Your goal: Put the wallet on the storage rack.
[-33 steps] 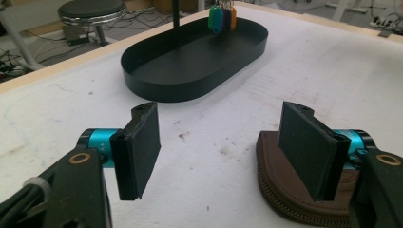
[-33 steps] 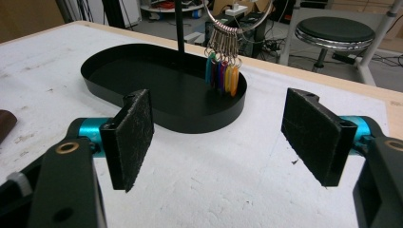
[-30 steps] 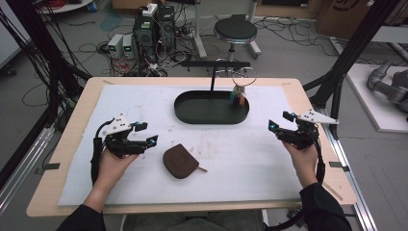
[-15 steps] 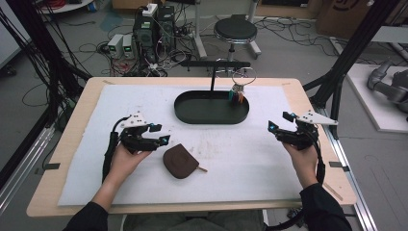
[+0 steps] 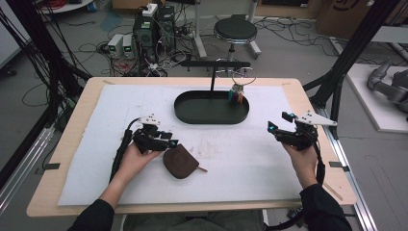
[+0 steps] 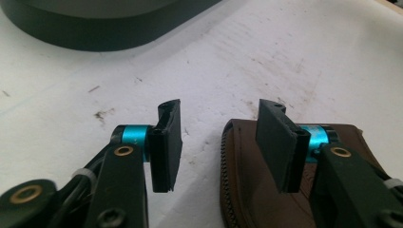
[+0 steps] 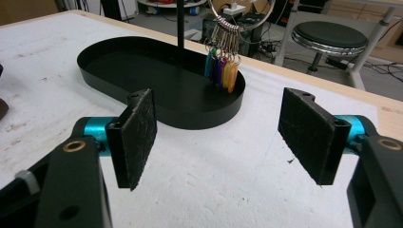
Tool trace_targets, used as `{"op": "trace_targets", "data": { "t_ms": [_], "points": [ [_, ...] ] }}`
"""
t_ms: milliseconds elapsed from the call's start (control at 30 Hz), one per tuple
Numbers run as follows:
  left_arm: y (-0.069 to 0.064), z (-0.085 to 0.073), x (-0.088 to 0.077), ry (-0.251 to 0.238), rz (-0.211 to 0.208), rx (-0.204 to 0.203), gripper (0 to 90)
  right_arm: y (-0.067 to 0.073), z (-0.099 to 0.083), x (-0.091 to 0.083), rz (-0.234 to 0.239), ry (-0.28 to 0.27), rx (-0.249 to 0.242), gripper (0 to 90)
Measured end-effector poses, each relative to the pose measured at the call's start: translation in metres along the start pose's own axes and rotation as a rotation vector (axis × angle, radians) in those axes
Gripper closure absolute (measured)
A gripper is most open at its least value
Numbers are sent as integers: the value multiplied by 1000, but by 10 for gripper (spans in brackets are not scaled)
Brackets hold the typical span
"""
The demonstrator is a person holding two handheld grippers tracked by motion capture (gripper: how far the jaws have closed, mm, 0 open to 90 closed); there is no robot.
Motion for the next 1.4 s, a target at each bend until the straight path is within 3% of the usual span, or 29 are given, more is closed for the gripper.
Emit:
{"op": "trace_targets", "data": {
  "t_ms": [167,200,300,333,467,633,733,1033,1133,1200,1267,1400],
  "points": [
    [-1,-5,6,39,-19,-15,547,1,0,1,0,1,-4,295],
    [0,-6,7,39,-29,-50,549,1,0,1,1,1,-3,295],
    [1,-7,7,47,-47,-75,562,1,0,1,1,1,-3,295],
    [1,-8,7,52,-55,-111,562,1,0,1,1,0,-5,295],
    [3,-9,8,54,-47,-135,511,0,0,1,-1,0,-4,296],
    [0,-9,7,52,-70,-135,602,-1,0,0,-3,-3,-1,296],
    [-5,-8,7,53,-88,-115,733,0,0,1,-4,-4,-1,296],
    [-5,-10,6,26,-120,-154,799,1,1,1,-2,-5,-14,297],
    [-7,-9,6,14,-121,-137,812,2,1,1,-2,-4,-10,298],
    [-9,-5,6,-11,-114,-105,825,2,1,0,-2,-6,-7,298],
    [-13,2,3,-63,-118,-76,834,1,1,0,-6,-12,-16,298],
    [-21,16,-6,-164,-73,29,844,2,2,0,-7,-16,-18,299]
  ]
}}
Point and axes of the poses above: each handheld gripper's, and its own axes: x roughly forward along the jaws, z roughly out of its top, y roughly to its left, the point moved 8 cm from there along x, roughly forward along the jaws, and after that the axes turned 2 degrees about -y, right-handed, at the moved point
